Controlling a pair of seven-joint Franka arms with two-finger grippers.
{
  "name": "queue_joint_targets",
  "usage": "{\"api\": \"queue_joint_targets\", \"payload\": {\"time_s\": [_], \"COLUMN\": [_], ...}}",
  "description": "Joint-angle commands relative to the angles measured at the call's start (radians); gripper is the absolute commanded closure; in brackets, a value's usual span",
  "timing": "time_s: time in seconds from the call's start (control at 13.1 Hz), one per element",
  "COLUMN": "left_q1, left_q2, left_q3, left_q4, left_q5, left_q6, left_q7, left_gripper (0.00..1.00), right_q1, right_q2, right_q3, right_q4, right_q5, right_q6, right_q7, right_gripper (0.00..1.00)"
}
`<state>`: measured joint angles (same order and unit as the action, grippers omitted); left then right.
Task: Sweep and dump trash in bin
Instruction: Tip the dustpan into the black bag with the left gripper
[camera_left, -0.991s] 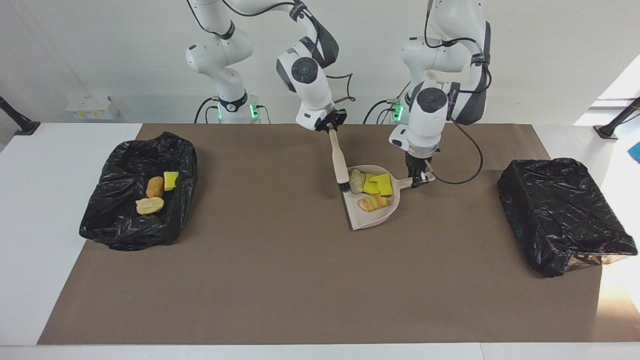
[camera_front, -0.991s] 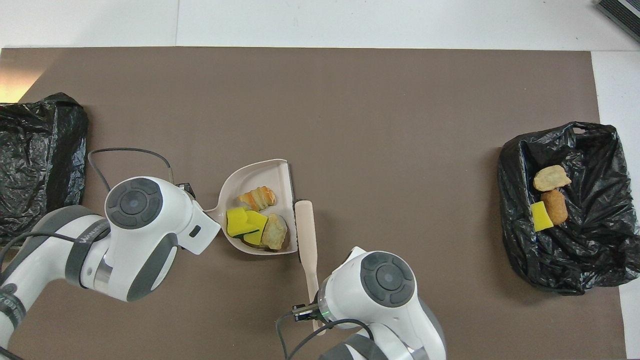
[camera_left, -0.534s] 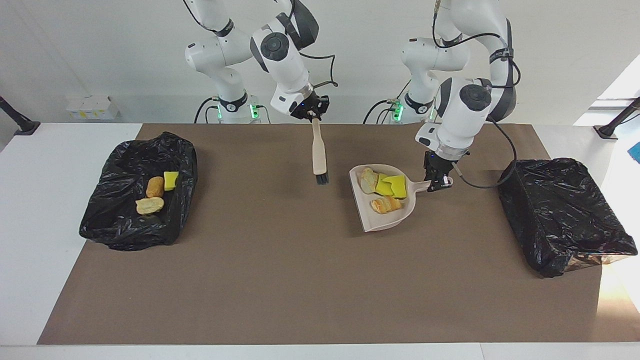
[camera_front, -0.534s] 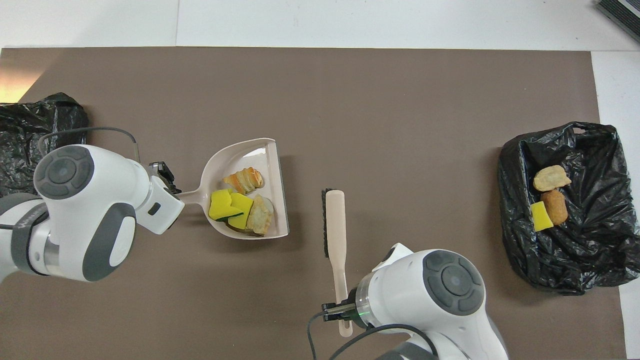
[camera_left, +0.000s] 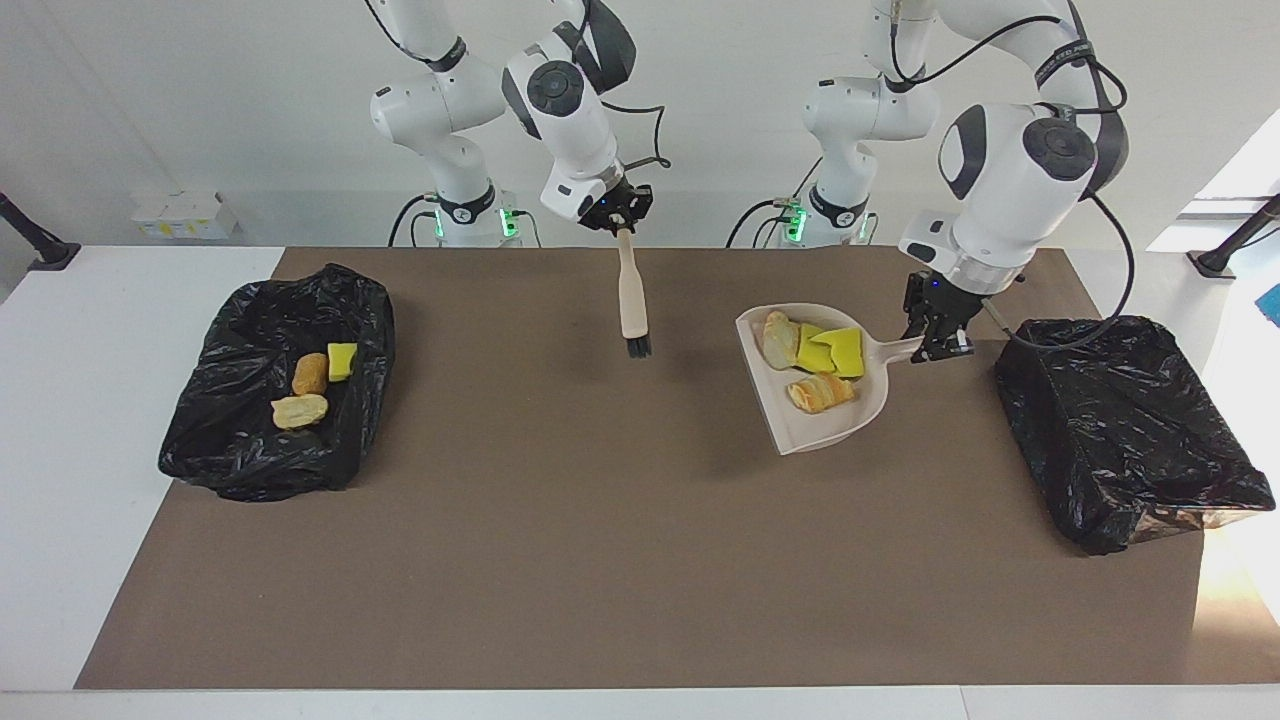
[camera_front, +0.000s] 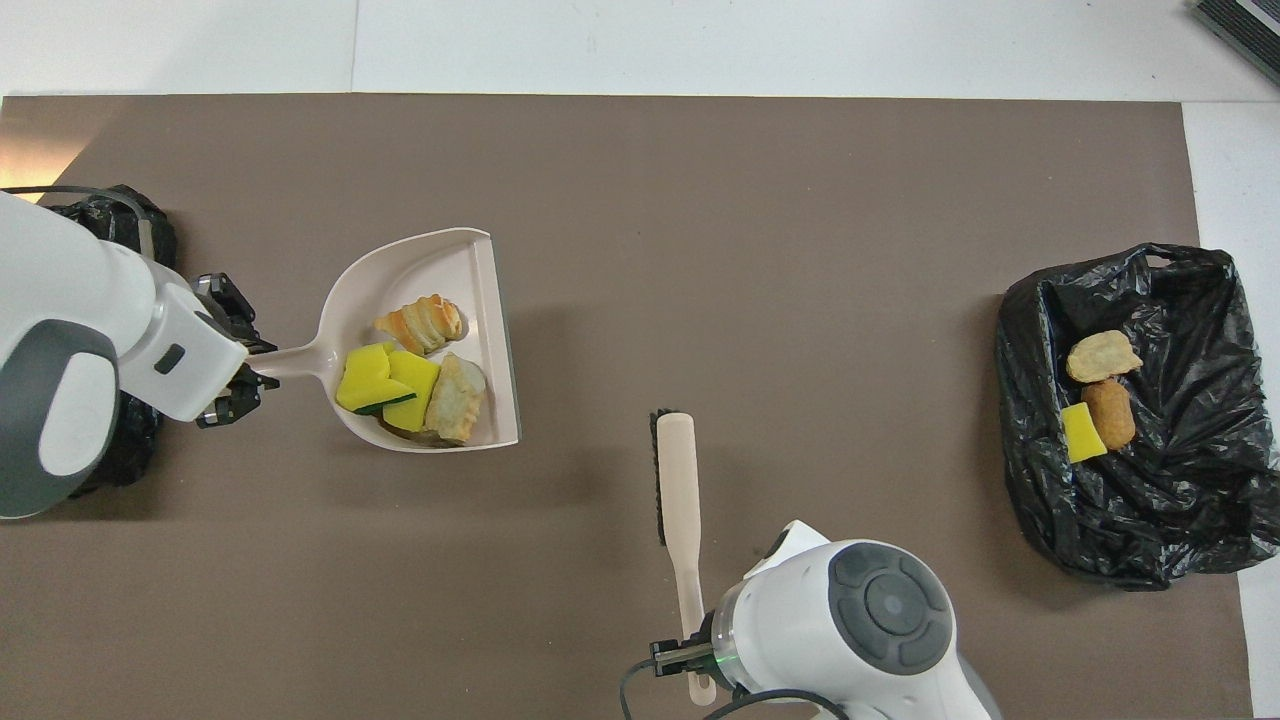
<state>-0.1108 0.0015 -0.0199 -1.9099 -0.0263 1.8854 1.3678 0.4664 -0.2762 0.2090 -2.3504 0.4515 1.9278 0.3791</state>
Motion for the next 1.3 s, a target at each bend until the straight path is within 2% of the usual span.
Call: {"api": "queue_joint_targets", "payload": {"time_s": [0.0, 0.15, 0.38, 0.69, 0.84, 0.99, 1.22], "left_q1": [0.097, 0.189, 0.34, 0.505, 0.567, 0.618, 0.622], "left_q2": [0.043, 0.055, 0.081, 0.152, 0.195, 0.222, 0.256], "left_q3": [-0.006, -0.005, -0.006, -0.006, -0.006, -0.005, -0.002], "left_q4": [0.068, 0.095, 0.138, 0.273, 0.35, 0.39, 0.399], "left_q5": [-0.02, -0.006, 0.025, 0.123, 0.178, 0.21, 0.391], "left_q6": [-0.035, -0.043, -0.039, -0.042, -0.031, 0.036, 0.16], "left_q7": [0.155, 0.279, 0.436, 0.571, 0.614, 0.648, 0.592], "left_gripper": [1.0, 1.0, 1.0, 1.0, 1.0, 1.0, 1.0], "right_q1": [0.026, 0.116, 0.233, 0.346, 0.35, 0.35, 0.368], "right_q2": [-0.015, -0.003, 0.061, 0.161, 0.205, 0.216, 0.262], "right_q3": [0.009, 0.009, 0.01, 0.01, 0.01, 0.01, 0.01], "right_q4": [-0.024, -0.024, -0.024, -0.017, -0.001, 0.011, 0.046], "right_q5": [-0.017, -0.017, -0.017, -0.019, -0.019, -0.017, -0.017], "right_q6": [0.005, 0.031, 0.109, 0.198, 0.227, 0.217, 0.22], "right_q7": [0.064, 0.156, 0.262, 0.32, 0.322, 0.325, 0.369], "right_gripper": [1.0, 1.0, 1.0, 1.0, 1.0, 1.0, 1.0]}}
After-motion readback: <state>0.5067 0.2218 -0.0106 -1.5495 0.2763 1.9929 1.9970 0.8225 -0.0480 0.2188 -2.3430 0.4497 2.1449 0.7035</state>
